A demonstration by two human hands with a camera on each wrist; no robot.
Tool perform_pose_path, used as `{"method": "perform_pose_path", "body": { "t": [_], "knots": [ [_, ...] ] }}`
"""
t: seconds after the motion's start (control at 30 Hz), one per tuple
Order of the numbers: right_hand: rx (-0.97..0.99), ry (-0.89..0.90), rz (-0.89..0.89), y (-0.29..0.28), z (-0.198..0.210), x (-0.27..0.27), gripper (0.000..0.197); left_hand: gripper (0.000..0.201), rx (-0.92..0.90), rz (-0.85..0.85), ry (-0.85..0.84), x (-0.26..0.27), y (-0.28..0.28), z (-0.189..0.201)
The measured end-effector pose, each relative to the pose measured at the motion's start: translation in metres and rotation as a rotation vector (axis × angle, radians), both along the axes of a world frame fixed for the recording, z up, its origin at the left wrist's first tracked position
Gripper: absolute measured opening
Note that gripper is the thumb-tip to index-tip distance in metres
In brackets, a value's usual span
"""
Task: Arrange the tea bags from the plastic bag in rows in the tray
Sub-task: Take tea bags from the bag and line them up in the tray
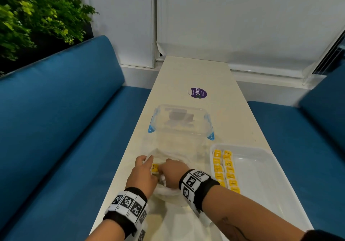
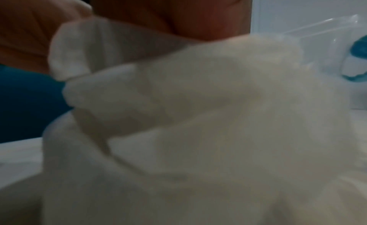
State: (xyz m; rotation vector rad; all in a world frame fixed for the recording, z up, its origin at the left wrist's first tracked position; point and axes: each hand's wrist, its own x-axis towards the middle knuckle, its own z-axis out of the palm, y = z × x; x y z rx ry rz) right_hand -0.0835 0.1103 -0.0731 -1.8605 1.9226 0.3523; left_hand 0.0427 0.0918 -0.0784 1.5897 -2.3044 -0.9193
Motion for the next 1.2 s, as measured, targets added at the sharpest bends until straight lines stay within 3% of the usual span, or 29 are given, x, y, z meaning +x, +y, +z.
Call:
{"method": "perform_pose_path", "body": {
  "t": [0.23, 0.37, 0.5, 0.67, 0.77, 0.83, 0.93, 1.0, 1.07, 1.13, 1.2],
  "knots": [
    [-0.255, -0.452, -0.169, 0.005, 0.013, -0.005, 0.021, 0.055, 0.053, 0.024, -0.009, 0.005, -0.001, -0.005],
    [-0.306, -0.683, -0.309, 0.010, 0.032, -0.021, 0.017, 0.054, 0.088, 0.065, -0.018, 0.007, -0.002, -0.003],
    [-0.296, -0.960, -0.430, 0.016, 0.055, -0.041, 0.030, 0.041, 0.017, 0.125, 0.038, 0.008, 0.002, 0.002],
    [-0.346, -1.229, -0.466, 0.030, 0.102, -0.055, 0.029, 0.021, -0.088, 0.194, 0.398, 0.000, 0.014, 0.021],
    [-0.417, -1.308, -0.442, 0.043, 0.135, -0.061, 0.028, 0.020, -0.049, 0.214, 0.622, -0.015, 0.023, 0.039],
    [-0.439, -1.377, -0.422, 0.054, 0.155, -0.065, 0.027, 0.025, 0.179, 0.276, 0.855, -0.030, 0.031, 0.050],
    [-0.435, -1.451, -0.403, 0.072, 0.174, -0.071, 0.027, 0.058, 0.842, 0.335, 1.187, -0.056, 0.048, 0.062],
    [-0.454, -1.421, -0.405, 0.084, 0.175, -0.077, 0.027, 0.075, 1.165, 0.248, 1.302, -0.072, 0.061, 0.065],
    [-0.472, -1.316, -0.429, 0.095, 0.166, -0.084, 0.028, 0.088, 1.331, 0.173, 1.399, -0.083, 0.072, 0.067],
    [-0.456, -1.157, -0.453, 0.108, 0.153, -0.093, 0.028, 0.091, 1.358, 0.149, 1.488, -0.092, 0.078, 0.066],
    [-0.445, -0.992, -0.474, 0.119, 0.142, -0.102, 0.027, 0.083, 1.318, 0.164, 1.556, -0.100, 0.079, 0.063]
  ]
}}
